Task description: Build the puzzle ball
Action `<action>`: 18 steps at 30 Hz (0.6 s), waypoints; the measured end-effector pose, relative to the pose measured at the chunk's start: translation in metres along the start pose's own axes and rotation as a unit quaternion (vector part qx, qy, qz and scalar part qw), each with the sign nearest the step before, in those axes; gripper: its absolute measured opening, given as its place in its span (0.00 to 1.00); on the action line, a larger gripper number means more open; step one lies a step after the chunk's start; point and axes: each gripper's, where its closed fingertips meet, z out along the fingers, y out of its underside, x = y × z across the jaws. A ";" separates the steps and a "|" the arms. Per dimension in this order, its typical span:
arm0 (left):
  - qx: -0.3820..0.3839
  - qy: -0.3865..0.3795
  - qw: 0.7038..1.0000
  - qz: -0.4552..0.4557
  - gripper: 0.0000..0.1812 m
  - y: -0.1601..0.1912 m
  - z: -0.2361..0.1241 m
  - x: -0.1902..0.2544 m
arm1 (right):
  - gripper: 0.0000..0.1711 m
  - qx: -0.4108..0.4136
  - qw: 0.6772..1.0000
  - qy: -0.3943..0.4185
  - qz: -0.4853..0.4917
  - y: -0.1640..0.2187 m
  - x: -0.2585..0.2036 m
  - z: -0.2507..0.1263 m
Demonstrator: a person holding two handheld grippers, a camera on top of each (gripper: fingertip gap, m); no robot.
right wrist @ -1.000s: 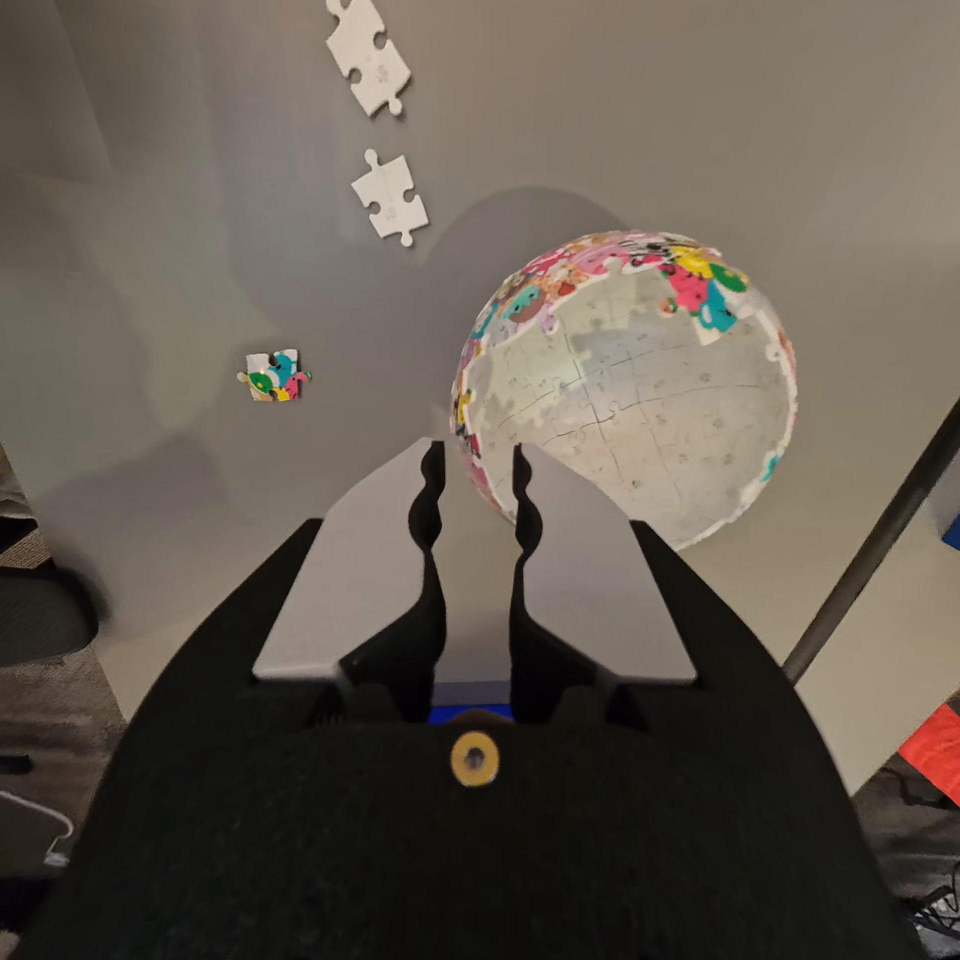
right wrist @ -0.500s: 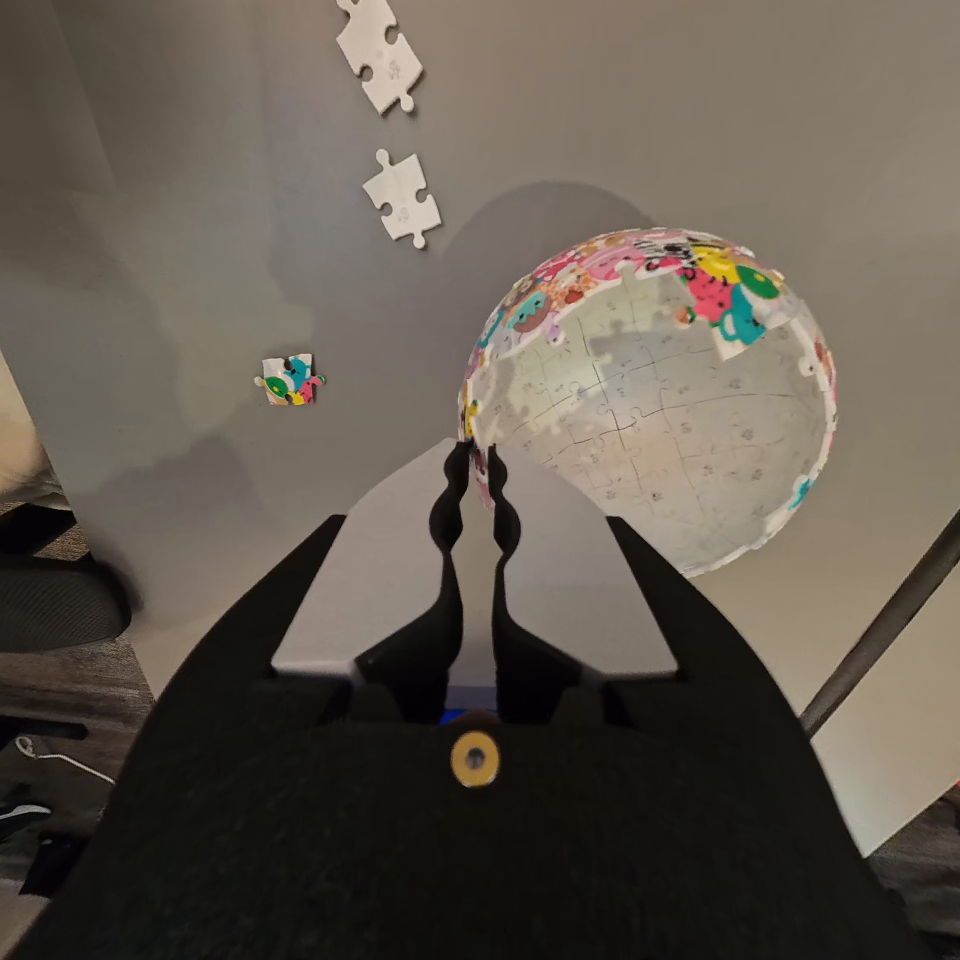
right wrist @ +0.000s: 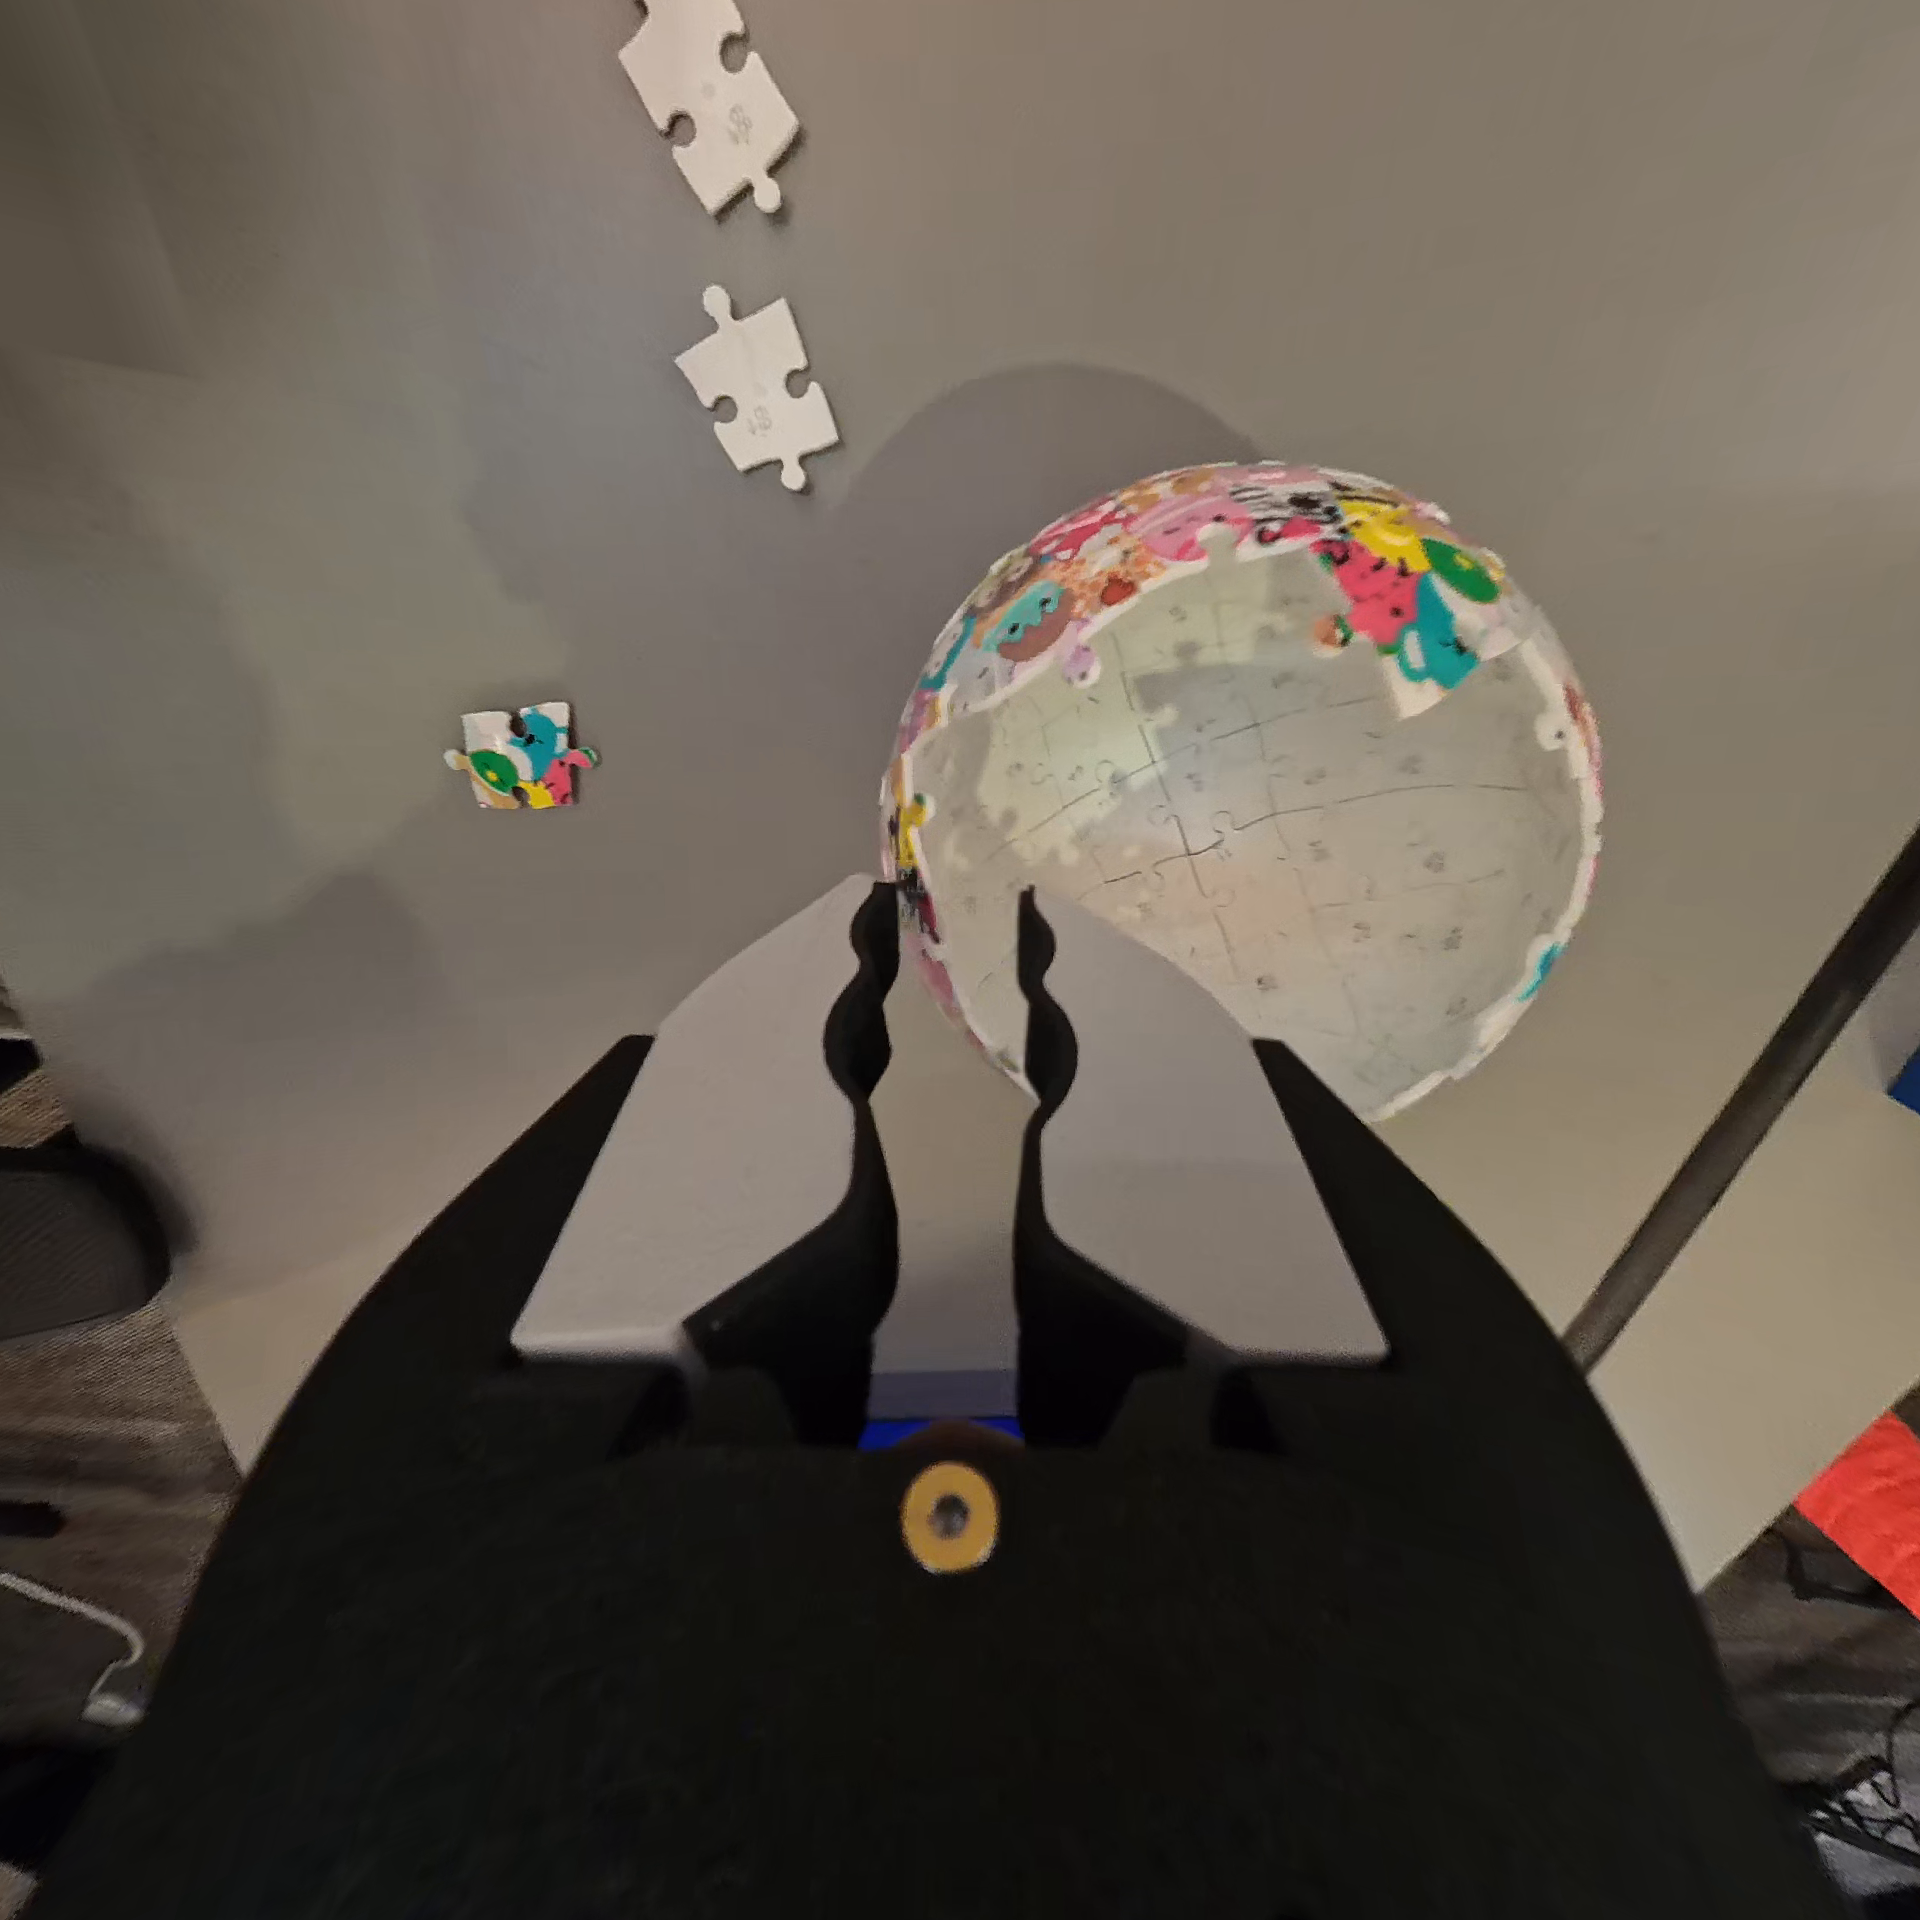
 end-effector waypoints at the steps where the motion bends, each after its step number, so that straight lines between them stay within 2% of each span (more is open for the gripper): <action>1: -0.001 -0.001 1.000 0.000 0.37 0.000 0.000 0.000 | 0.13 0.006 1.000 0.007 -0.002 -0.001 0.000 -0.002; 4: -0.001 -0.007 1.000 0.003 0.37 0.001 -0.001 -0.002 | 0.14 0.057 0.996 0.068 -0.008 -0.010 0.000 -0.017; 7: 0.003 -0.022 1.000 0.000 0.36 0.001 -0.004 -0.007 | 0.08 0.186 0.969 0.160 -0.015 -0.032 -0.016 -0.031; 8: 0.005 -0.030 1.000 -0.006 0.36 0.001 -0.006 -0.010 | 0.07 0.224 0.951 0.213 -0.008 -0.035 -0.019 -0.030; 9: 0.010 -0.039 0.999 -0.016 0.36 0.002 -0.008 -0.014 | 0.03 0.249 0.930 0.272 -0.001 -0.034 -0.022 -0.027; 11: 0.025 -0.050 0.997 -0.044 0.34 0.003 -0.013 -0.018 | 0.00 0.295 0.864 0.408 0.005 -0.027 -0.026 -0.024; 12: 0.033 -0.062 0.996 -0.056 0.34 0.004 -0.016 -0.022 | 0.00 0.302 0.834 0.462 0.008 -0.022 -0.028 -0.021; 13: 0.041 -0.078 0.994 -0.059 0.33 0.005 -0.019 -0.026 | 0.00 0.289 0.824 0.488 0.019 -0.015 -0.030 -0.012; 15: 0.049 -0.121 0.990 -0.046 0.31 0.005 -0.023 -0.035 | 0.00 0.249 0.825 0.504 0.051 -0.002 -0.030 0.008; 16: 0.053 -0.138 0.988 -0.037 0.31 0.004 -0.025 -0.039 | 0.00 0.243 0.815 0.522 0.059 0.002 -0.029 0.010; 18: 0.065 -0.141 0.987 -0.032 0.30 -0.001 -0.025 -0.040 | 0.00 0.223 0.817 0.529 0.054 0.004 -0.026 0.014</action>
